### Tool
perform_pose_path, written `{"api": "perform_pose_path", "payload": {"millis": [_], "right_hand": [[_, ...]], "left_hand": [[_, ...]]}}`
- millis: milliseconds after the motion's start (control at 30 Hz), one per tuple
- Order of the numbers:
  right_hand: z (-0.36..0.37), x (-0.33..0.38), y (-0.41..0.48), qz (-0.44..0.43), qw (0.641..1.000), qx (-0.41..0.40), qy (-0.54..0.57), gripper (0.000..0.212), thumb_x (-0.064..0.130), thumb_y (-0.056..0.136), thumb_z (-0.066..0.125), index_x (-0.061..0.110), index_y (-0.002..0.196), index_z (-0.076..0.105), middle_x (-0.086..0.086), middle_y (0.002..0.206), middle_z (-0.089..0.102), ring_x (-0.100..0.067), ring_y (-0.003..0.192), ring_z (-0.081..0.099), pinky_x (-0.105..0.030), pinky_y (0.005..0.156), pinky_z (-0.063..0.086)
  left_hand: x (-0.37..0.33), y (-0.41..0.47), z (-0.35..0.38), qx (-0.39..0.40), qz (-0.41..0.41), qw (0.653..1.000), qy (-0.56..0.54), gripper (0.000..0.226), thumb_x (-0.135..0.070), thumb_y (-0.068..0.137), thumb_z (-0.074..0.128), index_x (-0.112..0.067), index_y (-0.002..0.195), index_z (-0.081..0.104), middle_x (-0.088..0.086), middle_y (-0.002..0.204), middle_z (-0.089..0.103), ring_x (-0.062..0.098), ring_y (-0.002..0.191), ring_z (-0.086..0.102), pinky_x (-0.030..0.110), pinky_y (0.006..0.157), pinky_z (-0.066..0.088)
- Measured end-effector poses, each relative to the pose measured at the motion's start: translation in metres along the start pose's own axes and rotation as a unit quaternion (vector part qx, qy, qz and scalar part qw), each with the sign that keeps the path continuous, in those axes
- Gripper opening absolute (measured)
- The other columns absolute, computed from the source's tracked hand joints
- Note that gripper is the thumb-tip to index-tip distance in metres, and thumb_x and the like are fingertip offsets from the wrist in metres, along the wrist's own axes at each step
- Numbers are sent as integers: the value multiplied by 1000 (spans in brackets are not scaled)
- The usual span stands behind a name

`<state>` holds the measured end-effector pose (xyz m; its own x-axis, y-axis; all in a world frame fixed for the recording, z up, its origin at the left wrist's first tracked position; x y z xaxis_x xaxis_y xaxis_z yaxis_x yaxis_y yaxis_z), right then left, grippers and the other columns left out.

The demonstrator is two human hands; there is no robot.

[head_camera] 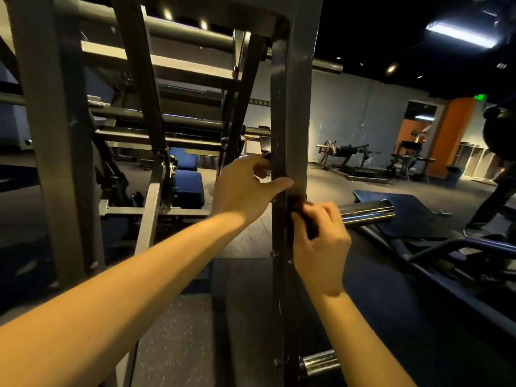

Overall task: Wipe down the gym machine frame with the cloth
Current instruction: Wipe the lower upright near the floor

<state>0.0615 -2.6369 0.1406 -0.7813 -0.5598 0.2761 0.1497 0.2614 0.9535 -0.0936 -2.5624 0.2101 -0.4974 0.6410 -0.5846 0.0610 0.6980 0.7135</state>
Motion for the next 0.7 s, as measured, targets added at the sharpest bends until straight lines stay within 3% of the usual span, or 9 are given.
{"api": "perform_pose_path", "payload": {"millis": [67,200,300,433,500,600,700], "right_hand": [[-4,-20,-45,44,998,39,6,16,-4,91,70,8,102,70,0,104,66,-5,94,65,-25,81,58],[-9,-32,-76,122,984,130,9,19,-3,91,70,15,97,71,9,95,63,-3,88,65,-25,73,58],[-6,-11,-18,94,991,95,2,10,6,95,68,16,92,67,7,91,62,-4,82,62,-18,70,53],[-5,2,18,84,996,12,42,5,10,97,68,15,95,66,1,94,65,-6,84,63,-13,73,50],[-4,-8,-14,80,996,18,43,7,5,96,66,11,99,68,4,98,64,-3,91,63,-12,78,51],[-7,-37,-85,134,988,72,38,20,-1,92,66,18,98,67,10,97,64,-4,94,66,-22,80,57],[-9,-46,-113,172,978,119,10,25,0,92,68,25,93,65,14,91,64,-5,88,66,-27,75,58]], "left_hand": [[4,-4,4,4,2,1000,3,29,-56,85,75,-38,101,57,-29,85,52,-4,83,56,16,76,43],[5,-5,6,2,7,1000,26,30,-62,85,71,-37,95,57,-19,87,58,6,88,62,27,82,51],[6,-7,7,3,7,1000,12,32,-59,85,72,-32,100,65,-16,92,61,8,92,64,28,84,52],[18,-15,13,9,2,1000,2,52,-63,81,73,-19,108,71,-11,95,65,9,91,65,25,81,53],[25,-17,15,10,-4,1000,-10,53,-69,77,70,-21,101,71,-13,89,65,5,86,63,18,76,47],[31,-22,21,12,-9,1000,-18,61,-80,70,59,-25,94,70,-19,83,64,0,82,62,14,75,42],[36,-28,28,5,-4,1000,-9,63,-75,77,65,-20,106,77,-13,98,72,2,89,64,17,81,45]]}}
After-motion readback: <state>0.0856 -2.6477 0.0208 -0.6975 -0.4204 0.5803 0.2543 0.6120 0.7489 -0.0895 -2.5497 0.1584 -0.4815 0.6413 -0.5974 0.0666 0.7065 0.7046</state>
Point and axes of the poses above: each hand's wrist, its own y-axis towards the middle knuckle, its own z-axis out of the palm, x = y × z, the point moved 6 cm from there along y, towards the middle knuckle
